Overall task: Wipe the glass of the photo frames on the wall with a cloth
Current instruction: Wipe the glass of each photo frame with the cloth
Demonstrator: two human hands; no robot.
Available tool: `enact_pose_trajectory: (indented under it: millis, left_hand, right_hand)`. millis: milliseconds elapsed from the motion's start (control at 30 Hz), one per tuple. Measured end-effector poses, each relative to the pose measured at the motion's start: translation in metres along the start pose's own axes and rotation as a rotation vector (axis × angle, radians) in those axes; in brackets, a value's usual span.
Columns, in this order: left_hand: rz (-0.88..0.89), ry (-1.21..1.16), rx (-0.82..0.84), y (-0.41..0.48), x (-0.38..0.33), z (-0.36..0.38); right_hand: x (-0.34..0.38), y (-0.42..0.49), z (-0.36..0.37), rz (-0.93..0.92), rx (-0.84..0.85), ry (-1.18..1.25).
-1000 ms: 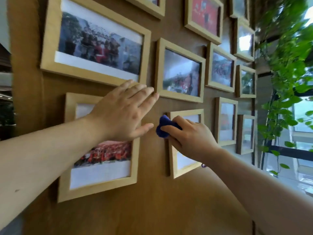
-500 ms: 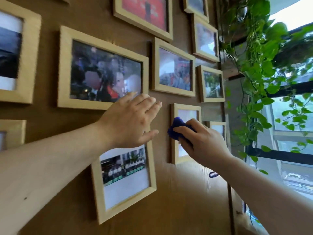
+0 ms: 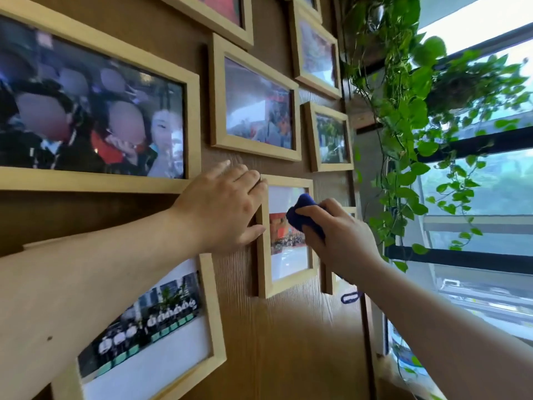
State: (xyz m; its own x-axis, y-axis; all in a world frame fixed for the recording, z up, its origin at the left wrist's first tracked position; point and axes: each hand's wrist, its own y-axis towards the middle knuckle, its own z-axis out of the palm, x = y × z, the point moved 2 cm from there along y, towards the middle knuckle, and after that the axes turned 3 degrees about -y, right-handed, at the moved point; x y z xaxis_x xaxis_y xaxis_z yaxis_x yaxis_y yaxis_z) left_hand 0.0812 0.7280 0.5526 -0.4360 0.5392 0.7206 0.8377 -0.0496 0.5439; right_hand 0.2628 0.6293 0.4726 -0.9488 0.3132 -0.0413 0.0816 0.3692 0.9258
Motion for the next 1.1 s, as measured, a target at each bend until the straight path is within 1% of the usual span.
enact_pose_trajectory:
  millis: [100,200,333,433,567,667,733,867,967,1100]
  left_hand:
    - [-0.018,0.008,0.002,0.018,-0.004,0.014]
    - [-0.049,0.035,0.014,0.038,-0.005,0.029]
    - [-0.100,0.055,0.052,0.058,-0.005,0.046]
    - [-0.150,0.060,0.073,0.064,-0.005,0.055]
    - [-0.165,0.129,0.105,0.064,-0.008,0.059]
    - [-0.171,0.126,0.118,0.065,-0.007,0.057]
    - [-0.167,0.137,0.121,0.066,-0.006,0.056]
    - [-0.168,0.146,0.127,0.066,-0.007,0.056]
    - [-0.173,0.142,0.134,0.066,-0.008,0.055]
    - [-0.172,0.140,0.132,0.066,-0.007,0.056]
  right_hand:
    - [-0.018,0.010,0.017,0.041,-0.004,0.052]
    - [-0.035,0.023,0.037,0.025,-0.037,0.116]
    - [-0.047,0.047,0.058,-0.043,-0.071,0.136]
    - [-0.042,0.063,0.069,-0.095,-0.099,0.172]
    - [-0.032,0.073,0.085,-0.192,-0.135,0.227]
    - [-0.045,0.069,0.092,-0.228,-0.166,0.206]
    - [-0.067,0.063,0.097,-0.203,-0.138,0.143]
    - [-0.107,0.053,0.109,-0.046,-0.051,0.034]
    - [-0.094,0.052,0.107,-0.063,-0.067,0.119]
    - [-0.048,0.058,0.096,-0.255,-0.124,0.259]
